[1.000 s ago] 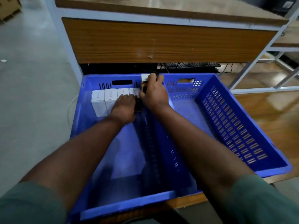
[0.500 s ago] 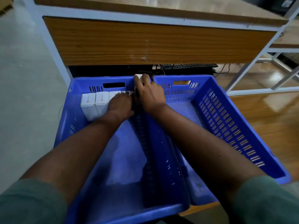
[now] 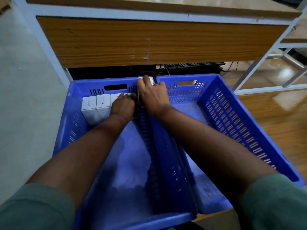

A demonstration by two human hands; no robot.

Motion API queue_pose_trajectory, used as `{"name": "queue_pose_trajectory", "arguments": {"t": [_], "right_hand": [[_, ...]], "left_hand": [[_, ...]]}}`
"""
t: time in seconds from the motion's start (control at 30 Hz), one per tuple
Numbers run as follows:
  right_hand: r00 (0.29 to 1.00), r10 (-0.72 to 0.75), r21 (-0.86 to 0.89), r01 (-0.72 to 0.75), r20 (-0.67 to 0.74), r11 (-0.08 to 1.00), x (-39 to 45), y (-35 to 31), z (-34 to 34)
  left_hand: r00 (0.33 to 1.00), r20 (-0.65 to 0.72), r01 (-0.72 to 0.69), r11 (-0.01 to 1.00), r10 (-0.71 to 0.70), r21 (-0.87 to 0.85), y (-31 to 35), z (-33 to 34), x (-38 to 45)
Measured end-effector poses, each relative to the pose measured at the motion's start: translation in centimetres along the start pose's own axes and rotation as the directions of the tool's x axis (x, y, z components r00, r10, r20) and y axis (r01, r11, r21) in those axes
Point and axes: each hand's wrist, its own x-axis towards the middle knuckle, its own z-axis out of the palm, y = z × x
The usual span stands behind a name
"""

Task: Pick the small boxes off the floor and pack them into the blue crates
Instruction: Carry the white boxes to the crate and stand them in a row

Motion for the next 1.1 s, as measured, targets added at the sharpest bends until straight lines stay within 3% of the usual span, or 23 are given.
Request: {"name": "queue_pose_trajectory", "arguments": {"t": [0.37,0.53,0.83,1.0,1.1], "right_hand": [[0.99,-0.086,0.027,0.084,0.114,0.996,1.0,2.7,-0.7],[0.962,-0.19,0.155,0.162,0.194,0.975,2.7,4.3,-0.2],[0.958,-0.251,-0.028,0.257,0.138,0.966,2.6,1.7,-2.0],[0.962,-0.216,-0.054,0.227,0.167,0.972,2.7,0.1,-1.2],[0.966,-0.098,0.023,0.095,0.238,0.995,2.1,0.7,-0.2]], "left_hand": [[0.999,0.03,-0.019,0.992,0.023,-0.127,-1.1,-0.2,-0.9],[0.996,0.089,0.007,0.986,0.008,-0.167,-1.1,-0.8,-0.4],[0.988,0.154,0.03,0.999,-0.027,-0.017,0.3,-0.4,0.0],[0.985,0.162,0.071,0.996,-0.063,-0.046,0.0,-0.2,0.2],[0.99,0.131,0.049,0.998,-0.043,-0.04,0.0,-0.5,-0.1]]}}
